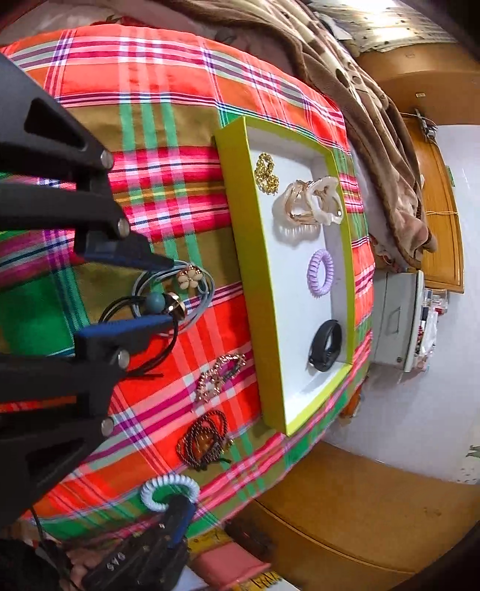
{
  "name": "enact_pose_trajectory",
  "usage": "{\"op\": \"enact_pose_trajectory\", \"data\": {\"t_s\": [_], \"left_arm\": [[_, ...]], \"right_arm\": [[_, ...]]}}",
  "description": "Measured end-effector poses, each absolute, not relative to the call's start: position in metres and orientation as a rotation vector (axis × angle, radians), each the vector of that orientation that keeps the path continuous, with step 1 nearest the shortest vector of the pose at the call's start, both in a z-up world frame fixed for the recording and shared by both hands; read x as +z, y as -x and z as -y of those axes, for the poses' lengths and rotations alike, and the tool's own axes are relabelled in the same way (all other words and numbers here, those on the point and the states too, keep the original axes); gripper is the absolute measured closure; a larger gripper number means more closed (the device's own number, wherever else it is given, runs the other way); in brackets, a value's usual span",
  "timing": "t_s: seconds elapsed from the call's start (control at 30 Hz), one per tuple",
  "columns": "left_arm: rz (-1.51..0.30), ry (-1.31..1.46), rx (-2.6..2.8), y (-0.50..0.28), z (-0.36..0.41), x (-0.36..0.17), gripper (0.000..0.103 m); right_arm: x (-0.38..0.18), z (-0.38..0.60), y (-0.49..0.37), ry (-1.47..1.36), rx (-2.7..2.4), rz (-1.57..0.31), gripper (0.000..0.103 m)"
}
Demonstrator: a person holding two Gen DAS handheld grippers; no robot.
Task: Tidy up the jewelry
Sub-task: 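Grasp the white coiled hair tie with the right tool while the left tool grasps the grey hair ties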
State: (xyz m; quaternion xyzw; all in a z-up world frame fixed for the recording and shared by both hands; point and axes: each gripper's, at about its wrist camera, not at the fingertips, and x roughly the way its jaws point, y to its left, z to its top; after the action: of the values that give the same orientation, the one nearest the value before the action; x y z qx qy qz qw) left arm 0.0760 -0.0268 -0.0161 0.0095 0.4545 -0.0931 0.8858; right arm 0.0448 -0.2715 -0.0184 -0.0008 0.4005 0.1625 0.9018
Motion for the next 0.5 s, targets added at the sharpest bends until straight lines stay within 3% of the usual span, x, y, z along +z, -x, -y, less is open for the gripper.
{"op": "enact_pose_trajectory", "data": {"t_s": [0.5], "left_arm": [[-0.992, -0.041, -0.218, -0.096, 0.038, -0.025, 0.081]], "right_arm": [[-0.016, 0.27, -0.048, -0.015, 0.347, -0.817, 0.093]]}}
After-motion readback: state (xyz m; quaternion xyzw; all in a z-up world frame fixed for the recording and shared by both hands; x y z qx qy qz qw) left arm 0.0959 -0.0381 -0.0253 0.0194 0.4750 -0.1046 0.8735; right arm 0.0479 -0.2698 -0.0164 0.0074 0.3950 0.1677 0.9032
